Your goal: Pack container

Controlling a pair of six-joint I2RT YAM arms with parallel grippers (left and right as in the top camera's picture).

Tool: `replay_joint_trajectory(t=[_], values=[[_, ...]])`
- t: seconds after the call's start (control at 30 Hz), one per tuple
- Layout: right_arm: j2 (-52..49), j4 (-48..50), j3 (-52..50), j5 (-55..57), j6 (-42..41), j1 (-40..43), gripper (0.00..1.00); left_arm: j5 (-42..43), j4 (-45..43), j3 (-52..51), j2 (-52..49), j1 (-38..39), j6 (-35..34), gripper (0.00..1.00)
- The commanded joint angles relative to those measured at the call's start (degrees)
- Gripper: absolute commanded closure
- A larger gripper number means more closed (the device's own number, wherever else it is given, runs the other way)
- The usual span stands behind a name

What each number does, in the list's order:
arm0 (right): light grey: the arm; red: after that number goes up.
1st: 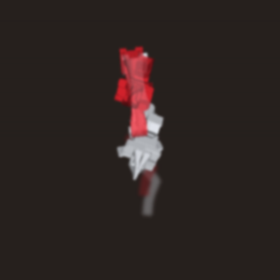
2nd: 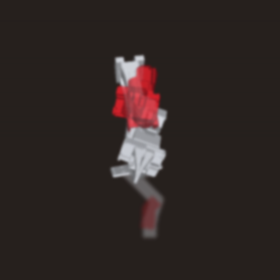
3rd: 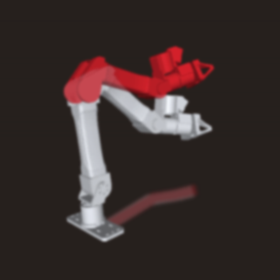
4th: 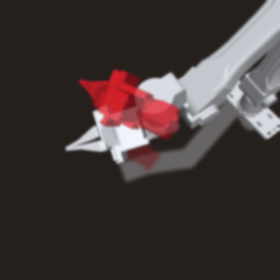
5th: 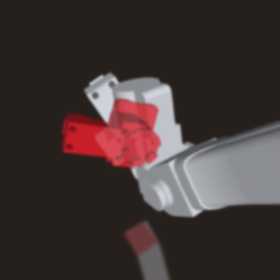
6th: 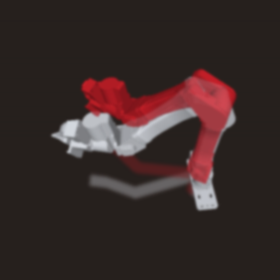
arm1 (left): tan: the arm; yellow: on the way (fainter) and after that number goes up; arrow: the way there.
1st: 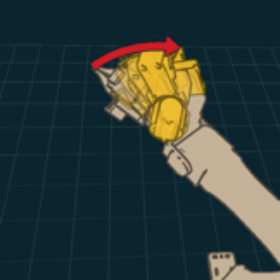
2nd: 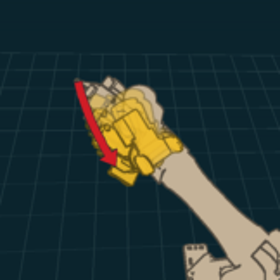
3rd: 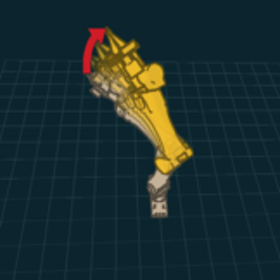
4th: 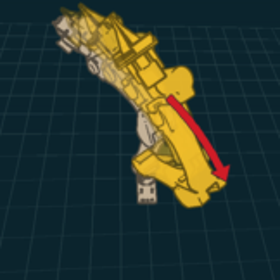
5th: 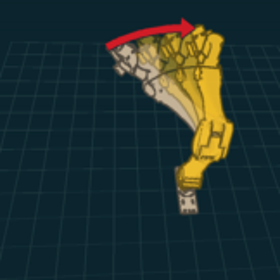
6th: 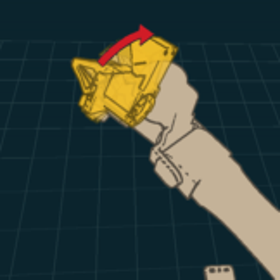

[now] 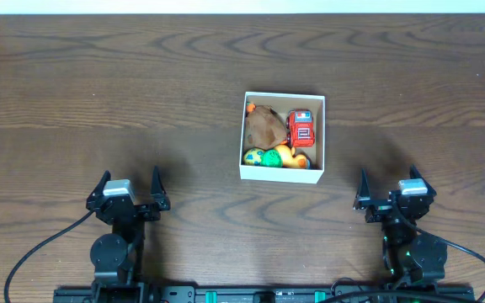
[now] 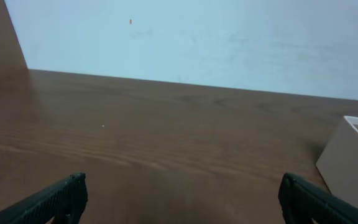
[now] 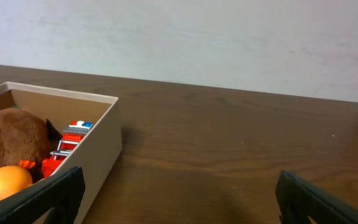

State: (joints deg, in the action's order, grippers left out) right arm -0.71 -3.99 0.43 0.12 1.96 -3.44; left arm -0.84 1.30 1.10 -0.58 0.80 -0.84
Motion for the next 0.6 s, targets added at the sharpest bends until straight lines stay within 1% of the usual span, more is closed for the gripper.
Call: replay_joint_trajectory(t=[0.0,0.57], values=[[0.4,-0.3,-0.1,-0.4,0.5,0.3,0.01,-1.1,2.7,-0.9,-0.2,-0.3,1.2,0.02],[0.4,-0.3,-0.1,-0.4,0.5,0.3,0.01,-1.1,2.7,-0.9,-1.3,-0.3,1.2,0.02]])
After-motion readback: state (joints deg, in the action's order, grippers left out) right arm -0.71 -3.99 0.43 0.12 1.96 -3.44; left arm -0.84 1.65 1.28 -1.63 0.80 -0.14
